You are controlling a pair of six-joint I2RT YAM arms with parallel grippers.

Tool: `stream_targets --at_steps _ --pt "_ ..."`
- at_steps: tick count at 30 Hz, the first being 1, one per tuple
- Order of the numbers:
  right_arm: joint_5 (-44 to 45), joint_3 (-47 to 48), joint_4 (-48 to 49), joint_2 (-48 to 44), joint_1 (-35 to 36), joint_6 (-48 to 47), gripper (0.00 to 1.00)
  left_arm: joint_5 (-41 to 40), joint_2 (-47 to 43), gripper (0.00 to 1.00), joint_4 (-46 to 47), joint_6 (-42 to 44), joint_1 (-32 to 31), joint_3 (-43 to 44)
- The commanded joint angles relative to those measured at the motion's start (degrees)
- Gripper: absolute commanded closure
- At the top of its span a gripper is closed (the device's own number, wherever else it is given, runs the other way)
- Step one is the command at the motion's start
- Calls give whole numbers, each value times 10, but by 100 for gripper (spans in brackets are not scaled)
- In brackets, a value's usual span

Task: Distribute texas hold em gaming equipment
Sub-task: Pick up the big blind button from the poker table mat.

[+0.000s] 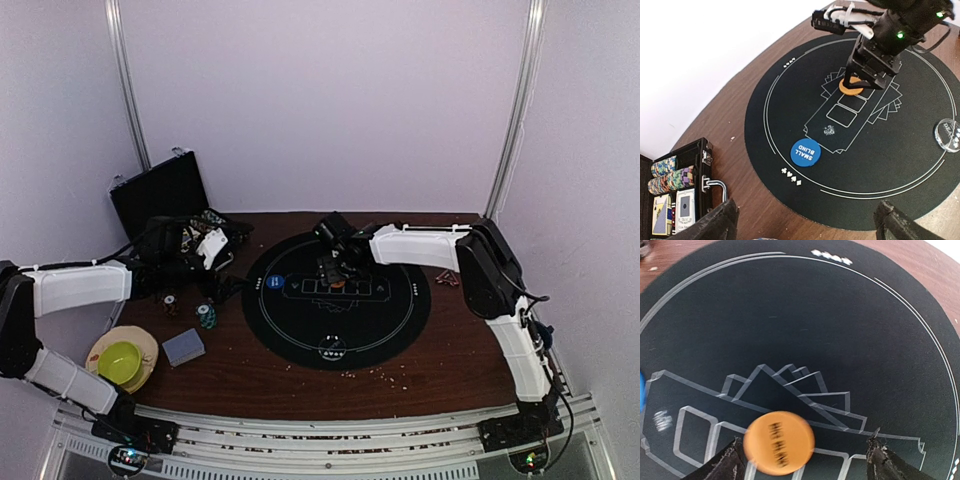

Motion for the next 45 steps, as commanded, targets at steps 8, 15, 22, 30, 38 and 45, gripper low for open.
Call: stream_targets --at_steps 8,15,22,30,38,45 --pt "-58 -2 27 22 -12 -9 20 5 -3 2 37 -2 4 -6" --pt "-84 -15 46 25 -12 -14 20 3 2 2 39 -1 4 -5" --pt "-93 -13 32 38 -8 -20 22 0 8 2 41 1 4 -5" --pt "-87 -21 31 38 -8 -22 33 -4 16 2 42 3 4 -4" --pt "-88 -25 34 38 -8 -13 43 -5 14 2 43 3 5 -5" --pt "-73 -40 43 23 -9 -5 47 -5 15 2 42 4 4 -5"
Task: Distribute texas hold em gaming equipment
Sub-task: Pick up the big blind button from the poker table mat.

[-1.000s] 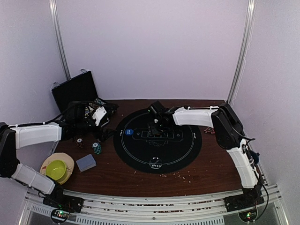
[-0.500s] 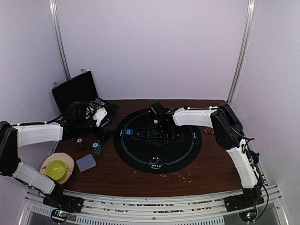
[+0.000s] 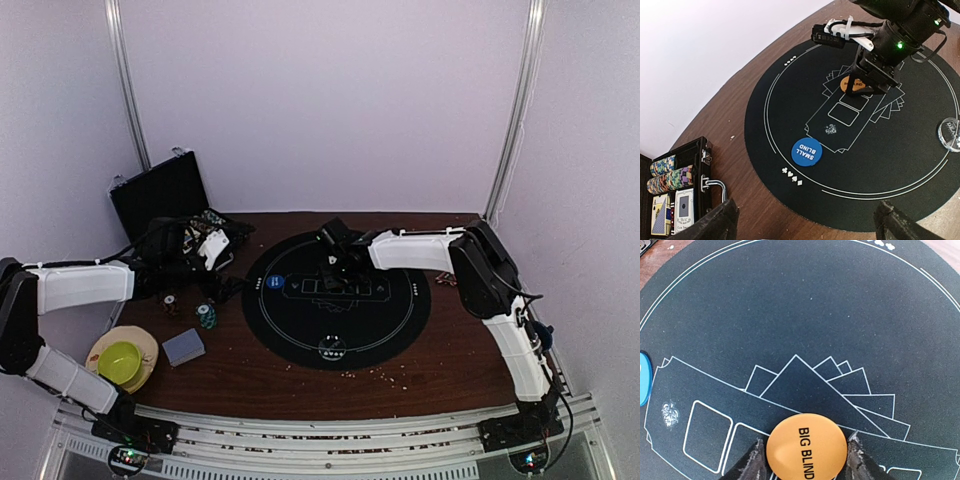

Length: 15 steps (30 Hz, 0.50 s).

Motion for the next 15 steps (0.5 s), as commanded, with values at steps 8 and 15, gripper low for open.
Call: stream_targets --at_steps 8,15 --pt "20 -31 -3 -11 0 14 48 1 6 2 28 4 4 -2" --pt "31 -59 15 -37 -6 18 50 2 9 2 28 4 4 -2"
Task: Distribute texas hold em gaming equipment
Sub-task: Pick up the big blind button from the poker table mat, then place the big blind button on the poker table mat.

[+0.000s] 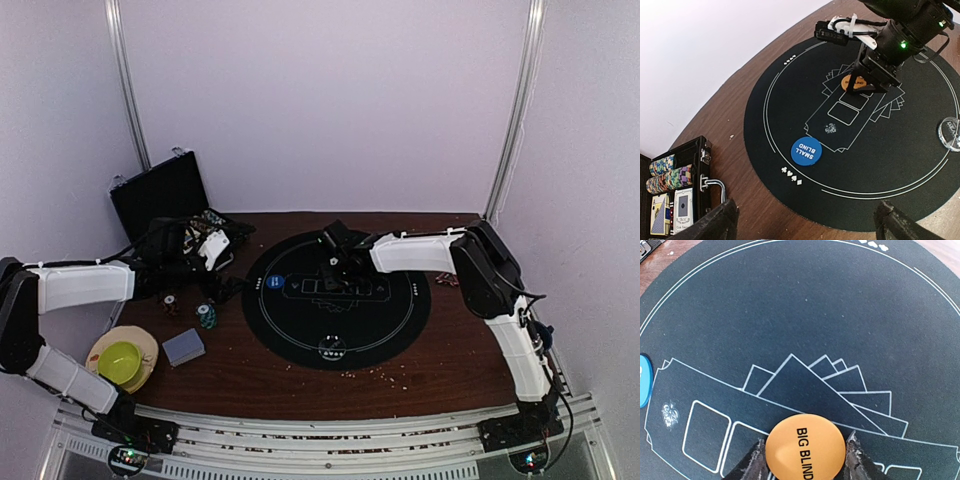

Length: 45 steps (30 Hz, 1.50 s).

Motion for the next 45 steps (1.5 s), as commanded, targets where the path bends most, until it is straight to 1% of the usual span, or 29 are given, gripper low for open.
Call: stream_targets --at_steps 1,8,13,27,37,45 --pt "14 -30 -19 -28 -6 9 50 2 8 2 28 4 5 -1" --pt "26 -59 -15 -59 -16 13 49 3 8 2 25 4 4 0" --pt "36 -100 -8 -93 -31 17 49 4 10 2 25 5 4 0" --pt "59 -304 50 -247 -92 36 49 3 14 2 25 5 4 1" --pt "74 -376 69 -287 -117 50 49 2 16 2 25 5 4 1" --pt "78 -389 81 -286 -133 54 48 -3 14 2 27 6 4 -1"
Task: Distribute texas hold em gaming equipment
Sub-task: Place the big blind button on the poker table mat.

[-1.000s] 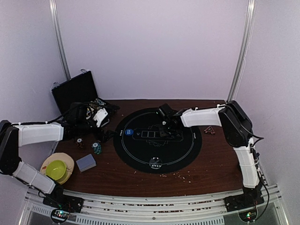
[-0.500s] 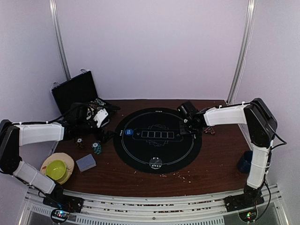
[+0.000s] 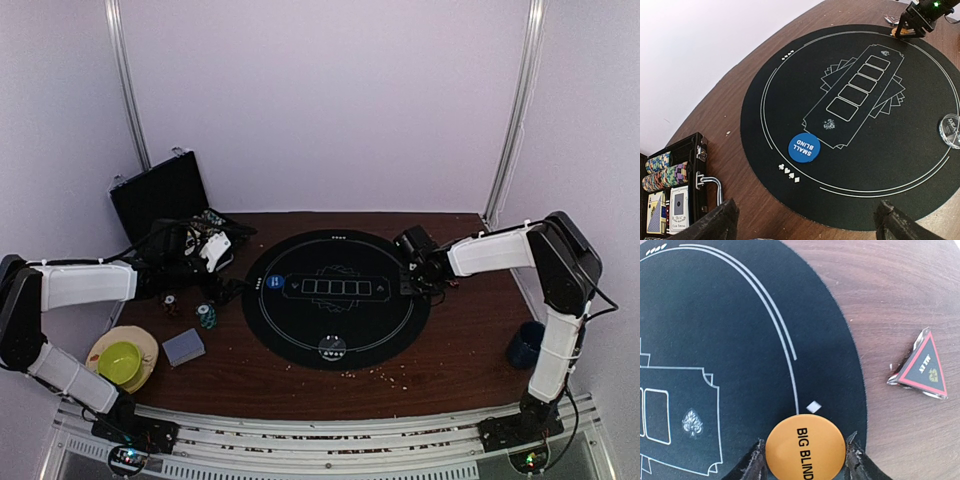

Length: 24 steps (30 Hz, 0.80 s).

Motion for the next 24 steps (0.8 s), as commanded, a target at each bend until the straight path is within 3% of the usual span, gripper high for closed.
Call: stream_targets --at_steps 1,19,24 --pt "18 -6 24 -16 -9 9 48 -2 3 2 27 6 4 -1" --pt "-4 12 28 11 -12 6 45 -3 6 2 27 6 4 0" --pt "-12 11 25 -8 -11 5 25 -3 7 2 27 6 5 1"
